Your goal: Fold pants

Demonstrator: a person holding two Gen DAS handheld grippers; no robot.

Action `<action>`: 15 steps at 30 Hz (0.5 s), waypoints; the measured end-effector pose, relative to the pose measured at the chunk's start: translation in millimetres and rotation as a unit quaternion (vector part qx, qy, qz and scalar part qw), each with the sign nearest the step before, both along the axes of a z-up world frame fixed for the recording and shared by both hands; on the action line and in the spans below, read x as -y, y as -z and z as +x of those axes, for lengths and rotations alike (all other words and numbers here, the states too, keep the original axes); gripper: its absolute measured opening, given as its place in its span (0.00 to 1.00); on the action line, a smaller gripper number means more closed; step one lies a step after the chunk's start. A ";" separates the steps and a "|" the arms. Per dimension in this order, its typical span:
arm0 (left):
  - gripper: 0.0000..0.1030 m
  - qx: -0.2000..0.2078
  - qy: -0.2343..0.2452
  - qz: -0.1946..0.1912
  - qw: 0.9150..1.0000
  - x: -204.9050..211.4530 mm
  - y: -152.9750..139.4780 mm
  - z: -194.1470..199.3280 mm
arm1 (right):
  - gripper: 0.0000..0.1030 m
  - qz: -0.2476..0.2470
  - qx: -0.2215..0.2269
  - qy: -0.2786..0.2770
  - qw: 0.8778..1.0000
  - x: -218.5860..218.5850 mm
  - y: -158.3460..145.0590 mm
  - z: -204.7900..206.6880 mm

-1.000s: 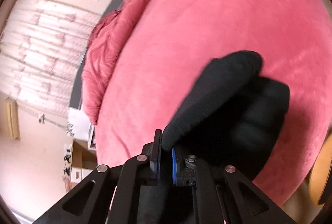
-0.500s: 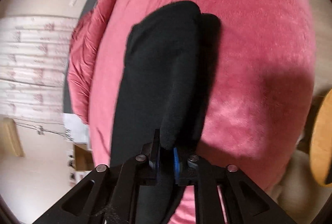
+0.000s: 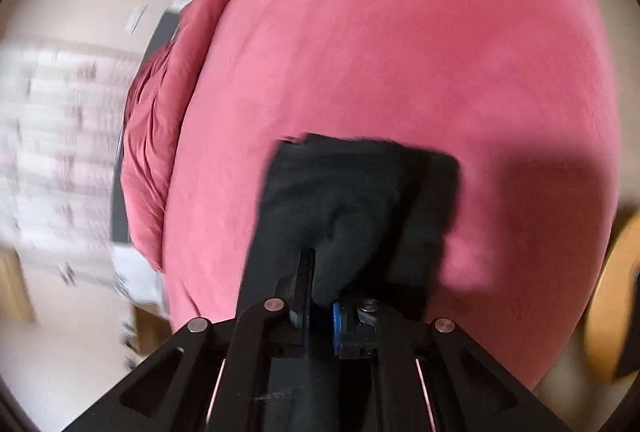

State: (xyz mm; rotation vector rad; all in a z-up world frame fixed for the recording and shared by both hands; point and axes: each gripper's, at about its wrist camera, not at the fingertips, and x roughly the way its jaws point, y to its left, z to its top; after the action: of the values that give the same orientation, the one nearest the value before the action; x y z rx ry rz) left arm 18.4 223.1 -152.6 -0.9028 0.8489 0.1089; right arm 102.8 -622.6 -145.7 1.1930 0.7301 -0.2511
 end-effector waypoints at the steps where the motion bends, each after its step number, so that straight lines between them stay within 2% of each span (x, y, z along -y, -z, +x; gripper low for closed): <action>1: 0.07 0.010 -0.008 0.014 1.000 -0.1 -5.9 -2.9 | 0.08 -0.031 0.023 -0.023 0.999 -3.8 -15.7 5.4; 3: 0.07 0.026 -0.002 0.046 0.999 3.8 -16.2 -4.4 | 0.08 -0.079 0.067 -0.051 0.993 -9.5 -37.0 11.3; 4: 0.07 0.028 0.005 0.065 0.998 7.6 -19.3 -4.2 | 0.08 -0.091 0.073 -0.056 0.992 -10.7 -39.4 11.5; 6: 0.07 0.013 0.015 0.082 0.996 12.0 -16.6 -3.6 | 0.08 -0.097 0.040 -0.049 0.993 -6.8 -27.8 8.9; 9: 0.10 -0.017 0.010 0.067 0.998 11.7 -1.3 -6.7 | 0.11 -0.088 -0.039 -0.030 0.995 2.2 6.1 0.3; 10: 0.11 -0.024 0.011 0.065 0.998 11.3 1.7 -8.0 | 0.11 -0.076 -0.042 -0.027 0.996 4.8 13.8 -4.8; 12: 0.14 -0.023 0.023 0.073 0.997 13.5 -0.1 -9.4 | 0.15 -0.054 -0.017 -0.011 0.998 9.3 19.2 -17.1; 15: 0.21 -0.040 0.028 0.089 0.995 10.9 -8.8 -12.9 | 0.17 -0.057 -0.024 0.004 0.998 11.1 16.8 -28.4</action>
State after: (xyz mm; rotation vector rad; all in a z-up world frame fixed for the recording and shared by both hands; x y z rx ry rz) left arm 5.5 212.2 -143.8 -0.7117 0.9230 0.1700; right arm 74.3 -633.7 -162.5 1.0843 0.7435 -0.3256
